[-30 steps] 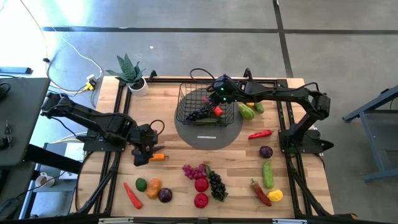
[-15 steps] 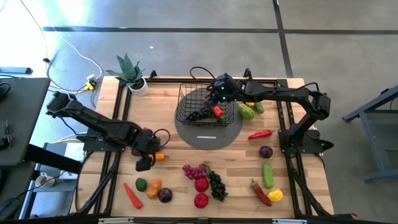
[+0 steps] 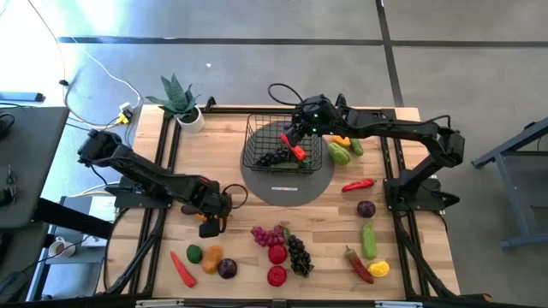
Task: Build produce basket
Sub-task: Put the yellow chili pepper into the wire basket, then put the top cucumber into the wire basket
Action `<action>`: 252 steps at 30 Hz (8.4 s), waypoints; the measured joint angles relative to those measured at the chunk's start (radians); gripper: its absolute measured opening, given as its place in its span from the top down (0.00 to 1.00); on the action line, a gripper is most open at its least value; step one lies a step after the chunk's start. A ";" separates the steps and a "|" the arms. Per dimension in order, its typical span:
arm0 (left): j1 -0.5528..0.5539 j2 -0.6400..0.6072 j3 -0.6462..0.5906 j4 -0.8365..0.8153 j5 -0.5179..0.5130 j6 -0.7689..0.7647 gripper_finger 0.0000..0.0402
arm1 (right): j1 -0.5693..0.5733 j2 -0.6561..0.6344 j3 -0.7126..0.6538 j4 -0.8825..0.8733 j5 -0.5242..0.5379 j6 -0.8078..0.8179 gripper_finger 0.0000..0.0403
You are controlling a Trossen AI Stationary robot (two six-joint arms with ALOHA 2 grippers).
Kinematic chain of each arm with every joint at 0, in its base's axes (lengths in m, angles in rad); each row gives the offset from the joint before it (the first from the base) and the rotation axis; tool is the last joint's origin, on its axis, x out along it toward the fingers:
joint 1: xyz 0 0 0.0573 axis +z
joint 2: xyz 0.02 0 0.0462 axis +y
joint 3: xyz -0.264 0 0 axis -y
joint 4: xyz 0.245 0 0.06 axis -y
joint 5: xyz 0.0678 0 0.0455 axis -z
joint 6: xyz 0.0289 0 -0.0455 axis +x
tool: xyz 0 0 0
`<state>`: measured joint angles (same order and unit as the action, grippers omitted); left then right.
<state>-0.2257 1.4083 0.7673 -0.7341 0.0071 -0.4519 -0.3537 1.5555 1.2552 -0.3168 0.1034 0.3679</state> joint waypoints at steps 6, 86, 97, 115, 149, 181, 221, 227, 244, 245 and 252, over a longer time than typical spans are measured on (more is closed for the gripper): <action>0.003 0.081 0.000 0.004 -0.003 0.000 0.36 | 0.000 0.000 0.000 -0.001 -0.003 -0.002 0.51; 0.604 0.022 0.340 0.465 -0.164 0.382 0.75 | -0.076 -0.176 0.000 -0.556 0.333 0.374 0.51; 0.667 0.107 0.340 0.548 -0.104 0.421 0.72 | -0.156 -0.175 0.000 -0.717 0.317 0.445 0.51; 0.725 0.228 0.339 0.619 -0.062 0.412 0.60 | -0.325 -0.175 0.000 -0.800 0.200 0.388 0.51; 0.813 0.224 0.702 0.407 -0.037 0.448 0.47 | -0.590 0.085 0.000 -0.781 0.026 0.104 0.51; 0.919 0.223 0.729 0.411 -0.038 0.560 0.47 | -0.602 0.358 -0.001 -0.594 0.081 0.200 0.51; 0.953 0.224 0.729 0.368 -0.045 0.520 0.47 | -0.561 0.069 0.000 -0.602 0.132 0.077 0.87; 0.948 0.224 0.729 0.344 -0.045 0.455 0.47 | -0.486 -0.056 0.000 -0.559 0.110 0.099 0.87; 0.876 0.165 0.730 0.166 -0.068 0.441 0.47 | -0.247 -0.161 0.000 -0.333 0.050 0.218 0.87; 0.872 0.155 0.730 0.146 -0.077 0.433 0.47 | -0.236 -0.161 0.000 -0.318 0.049 0.231 0.87; 0.820 0.085 0.730 0.062 -0.101 0.437 0.47 | -0.166 -0.161 0.000 -0.240 0.051 0.314 0.87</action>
<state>0.5944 1.4935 1.4975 -0.6718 -0.0940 -0.0151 -0.5198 1.3949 1.2552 -0.5563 0.1549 0.6823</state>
